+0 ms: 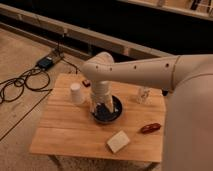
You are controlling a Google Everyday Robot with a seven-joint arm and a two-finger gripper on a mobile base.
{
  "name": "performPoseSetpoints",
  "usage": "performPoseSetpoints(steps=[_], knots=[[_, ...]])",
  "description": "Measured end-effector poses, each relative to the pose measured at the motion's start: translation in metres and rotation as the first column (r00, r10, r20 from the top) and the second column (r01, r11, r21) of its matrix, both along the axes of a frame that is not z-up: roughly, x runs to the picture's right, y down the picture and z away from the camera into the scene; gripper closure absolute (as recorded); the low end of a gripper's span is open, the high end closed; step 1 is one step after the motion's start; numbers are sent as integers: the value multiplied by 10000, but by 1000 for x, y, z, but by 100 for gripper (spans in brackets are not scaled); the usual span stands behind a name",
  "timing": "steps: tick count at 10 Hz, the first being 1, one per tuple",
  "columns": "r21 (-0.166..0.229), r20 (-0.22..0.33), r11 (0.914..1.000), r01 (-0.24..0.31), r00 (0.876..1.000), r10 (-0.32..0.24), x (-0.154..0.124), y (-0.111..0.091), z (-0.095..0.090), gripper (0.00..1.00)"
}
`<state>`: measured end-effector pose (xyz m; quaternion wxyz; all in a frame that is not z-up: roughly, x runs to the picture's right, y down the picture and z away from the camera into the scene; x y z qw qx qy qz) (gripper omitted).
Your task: Knock the bottle over
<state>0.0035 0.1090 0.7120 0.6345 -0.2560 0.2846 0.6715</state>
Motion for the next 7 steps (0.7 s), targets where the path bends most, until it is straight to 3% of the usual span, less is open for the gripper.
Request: performPoseSetpoints(steps=[3,7], knots=[[-67,-420,9982,-592,9974,589,78,4,9,35],[217,-145,9956,-915,9957,918,177,-2,46,35]])
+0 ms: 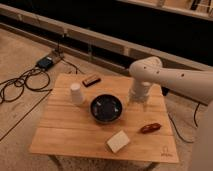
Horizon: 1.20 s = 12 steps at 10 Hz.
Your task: Knock the bottle over
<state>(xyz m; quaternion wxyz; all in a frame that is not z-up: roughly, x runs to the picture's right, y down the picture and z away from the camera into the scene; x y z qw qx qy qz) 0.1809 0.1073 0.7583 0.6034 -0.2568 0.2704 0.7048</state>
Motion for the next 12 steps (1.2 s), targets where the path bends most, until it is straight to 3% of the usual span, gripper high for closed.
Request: performPoseSetpoints(steps=[2,7,12], knots=[[452,289,9987,246,9992,-259,34,-25,22,35],[1183,495,9893,855,9945,-919,70,-87,47,35],[1347,641,9796,1493,9852,-1590,75,-107,79,35]])
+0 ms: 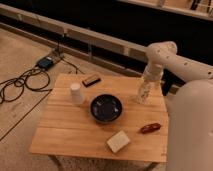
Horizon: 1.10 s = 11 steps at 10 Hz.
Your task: Knock the bottle over
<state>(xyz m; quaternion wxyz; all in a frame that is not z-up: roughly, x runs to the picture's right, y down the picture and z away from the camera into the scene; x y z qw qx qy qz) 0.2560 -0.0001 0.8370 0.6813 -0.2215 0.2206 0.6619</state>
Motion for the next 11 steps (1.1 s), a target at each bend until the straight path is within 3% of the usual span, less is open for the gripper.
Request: performPoseSetpoints(steps=[5,7,8,11], knots=[[467,366,9914,1219,9917,-1236,-8,-22,23,35],[413,528,9873,1531,9865,-1552,-15,-23,23,35],[246,615,9873,1569,9855,-1582,-19,-19,21,35],[-887,1125,9894,1152,9881,-1050,-46,5,-3,35]])
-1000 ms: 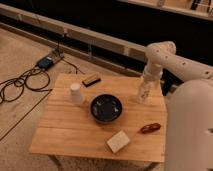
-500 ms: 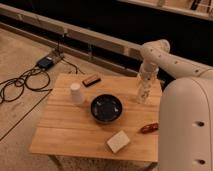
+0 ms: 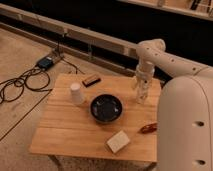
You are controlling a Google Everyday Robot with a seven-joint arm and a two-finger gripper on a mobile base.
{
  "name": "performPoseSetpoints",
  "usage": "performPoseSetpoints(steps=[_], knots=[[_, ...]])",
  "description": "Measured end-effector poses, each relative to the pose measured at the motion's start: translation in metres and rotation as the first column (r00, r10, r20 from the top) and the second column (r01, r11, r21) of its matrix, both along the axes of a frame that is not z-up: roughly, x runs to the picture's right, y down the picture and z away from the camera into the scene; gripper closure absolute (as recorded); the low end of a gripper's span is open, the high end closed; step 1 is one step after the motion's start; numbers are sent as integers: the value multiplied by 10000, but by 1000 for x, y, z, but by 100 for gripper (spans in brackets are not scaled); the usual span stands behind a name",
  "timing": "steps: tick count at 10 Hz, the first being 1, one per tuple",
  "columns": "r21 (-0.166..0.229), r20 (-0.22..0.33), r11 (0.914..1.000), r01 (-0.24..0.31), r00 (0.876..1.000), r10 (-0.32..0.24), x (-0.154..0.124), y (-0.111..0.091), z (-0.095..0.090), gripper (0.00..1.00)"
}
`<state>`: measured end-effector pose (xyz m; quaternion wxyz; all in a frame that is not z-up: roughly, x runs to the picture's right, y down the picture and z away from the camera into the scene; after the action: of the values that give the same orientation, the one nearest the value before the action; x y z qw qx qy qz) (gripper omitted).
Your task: Knock the bottle over
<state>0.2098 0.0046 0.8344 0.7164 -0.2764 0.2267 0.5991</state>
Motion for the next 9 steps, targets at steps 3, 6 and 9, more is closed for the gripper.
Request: performPoseSetpoints(steps=[3,6,9], knots=[[-654,317,9978,-148,9994,169,-30,8,-23,35],[-795,281,9968,-112,9995,134,-37,11,-35,35],[-660,464,9974,-301,9984,332,-44,10,-43,35]])
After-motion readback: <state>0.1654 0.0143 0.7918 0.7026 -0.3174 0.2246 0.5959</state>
